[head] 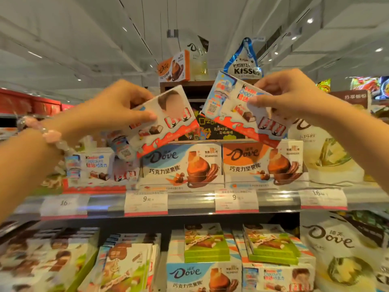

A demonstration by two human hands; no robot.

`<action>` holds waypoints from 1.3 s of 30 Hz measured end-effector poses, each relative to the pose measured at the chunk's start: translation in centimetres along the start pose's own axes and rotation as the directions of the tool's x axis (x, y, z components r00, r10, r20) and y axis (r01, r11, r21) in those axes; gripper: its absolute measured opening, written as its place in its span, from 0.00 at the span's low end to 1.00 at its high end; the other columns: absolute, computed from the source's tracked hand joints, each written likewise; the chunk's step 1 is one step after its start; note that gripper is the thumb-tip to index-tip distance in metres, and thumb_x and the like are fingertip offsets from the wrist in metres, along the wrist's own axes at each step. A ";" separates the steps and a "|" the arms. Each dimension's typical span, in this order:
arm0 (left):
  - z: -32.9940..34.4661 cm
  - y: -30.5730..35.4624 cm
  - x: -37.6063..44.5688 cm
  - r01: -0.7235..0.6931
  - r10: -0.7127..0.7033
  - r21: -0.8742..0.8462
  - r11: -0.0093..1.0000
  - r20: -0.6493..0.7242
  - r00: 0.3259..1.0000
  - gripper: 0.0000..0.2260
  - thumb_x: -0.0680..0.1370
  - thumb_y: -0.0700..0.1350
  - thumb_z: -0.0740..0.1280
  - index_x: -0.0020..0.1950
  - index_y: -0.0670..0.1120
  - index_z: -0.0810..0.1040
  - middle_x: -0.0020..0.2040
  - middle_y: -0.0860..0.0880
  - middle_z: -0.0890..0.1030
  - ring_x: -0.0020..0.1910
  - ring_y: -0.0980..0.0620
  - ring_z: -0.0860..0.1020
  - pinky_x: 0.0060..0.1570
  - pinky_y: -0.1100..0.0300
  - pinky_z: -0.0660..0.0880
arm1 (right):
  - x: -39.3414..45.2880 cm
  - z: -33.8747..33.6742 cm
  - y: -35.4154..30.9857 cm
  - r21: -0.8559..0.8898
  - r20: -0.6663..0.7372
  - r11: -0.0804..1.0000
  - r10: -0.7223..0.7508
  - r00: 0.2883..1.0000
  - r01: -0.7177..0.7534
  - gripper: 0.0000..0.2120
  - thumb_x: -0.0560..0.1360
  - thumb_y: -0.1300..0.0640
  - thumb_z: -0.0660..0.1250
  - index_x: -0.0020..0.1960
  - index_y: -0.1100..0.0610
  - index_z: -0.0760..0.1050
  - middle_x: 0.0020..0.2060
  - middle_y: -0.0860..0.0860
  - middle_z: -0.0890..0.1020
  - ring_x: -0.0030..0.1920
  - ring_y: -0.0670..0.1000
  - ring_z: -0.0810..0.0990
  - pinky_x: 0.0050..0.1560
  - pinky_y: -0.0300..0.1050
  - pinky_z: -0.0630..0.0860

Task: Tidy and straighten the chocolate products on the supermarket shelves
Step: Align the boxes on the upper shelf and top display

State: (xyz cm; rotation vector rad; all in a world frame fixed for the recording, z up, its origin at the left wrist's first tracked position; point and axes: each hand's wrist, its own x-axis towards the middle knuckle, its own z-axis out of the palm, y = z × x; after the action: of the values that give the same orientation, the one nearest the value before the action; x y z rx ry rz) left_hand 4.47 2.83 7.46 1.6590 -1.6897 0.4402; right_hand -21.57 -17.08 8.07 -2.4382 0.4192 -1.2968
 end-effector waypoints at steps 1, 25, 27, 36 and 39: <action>-0.9 -0.3 -0.4 0.014 -0.014 0.001 1.000 0.007 1.000 0.07 0.73 0.40 0.70 0.47 0.52 0.80 0.39 0.56 0.84 0.37 0.59 0.82 0.30 0.66 0.77 | 0.3 0.6 -0.6 0.029 -0.022 1.000 -0.004 1.000 0.005 0.04 0.71 0.53 0.72 0.45 0.51 0.79 0.35 0.43 0.85 0.35 0.41 0.83 0.24 0.33 0.75; -2.8 -10.7 -6.9 -0.051 -0.127 0.291 0.955 0.559 0.820 0.07 0.71 0.52 0.72 0.40 0.53 0.76 0.74 0.57 0.58 0.72 0.58 0.60 0.67 0.59 0.61 | 6.8 19.3 -10.0 0.256 -0.229 0.948 -0.129 0.965 0.187 0.07 0.70 0.57 0.73 0.48 0.57 0.80 0.42 0.49 0.84 0.42 0.43 0.82 0.42 0.39 0.79; -2.8 -10.9 -6.9 -0.087 -0.101 0.305 0.948 0.551 0.828 0.10 0.71 0.53 0.72 0.41 0.48 0.77 0.73 0.58 0.59 0.70 0.57 0.62 0.65 0.59 0.63 | 7.0 20.2 -10.3 0.276 -0.260 0.939 -0.130 0.957 0.203 0.05 0.71 0.57 0.73 0.46 0.55 0.79 0.42 0.50 0.84 0.43 0.45 0.83 0.45 0.44 0.80; -2.7 -11.1 -6.7 -0.125 -0.053 0.283 0.951 0.546 0.836 0.11 0.72 0.53 0.72 0.49 0.49 0.81 0.69 0.60 0.63 0.64 0.59 0.67 0.62 0.59 0.67 | 8.5 24.3 -10.5 0.321 -0.184 0.936 -0.086 0.979 0.142 0.06 0.72 0.56 0.72 0.46 0.57 0.77 0.45 0.53 0.84 0.39 0.45 0.82 0.36 0.40 0.78; -2.7 -11.3 -7.1 -0.148 -0.031 0.292 0.945 0.531 0.847 0.13 0.71 0.55 0.72 0.51 0.49 0.80 0.72 0.58 0.62 0.69 0.59 0.62 0.66 0.58 0.63 | 8.6 25.4 -10.4 0.171 -0.065 0.970 -0.164 0.984 0.173 0.09 0.71 0.57 0.73 0.47 0.55 0.74 0.45 0.52 0.82 0.41 0.47 0.80 0.37 0.39 0.76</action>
State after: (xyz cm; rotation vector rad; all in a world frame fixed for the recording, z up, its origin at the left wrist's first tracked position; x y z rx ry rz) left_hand 15.45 8.47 1.72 2.1146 -2.1657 0.3127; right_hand 5.29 -7.17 5.67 -2.3372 0.1046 -1.4023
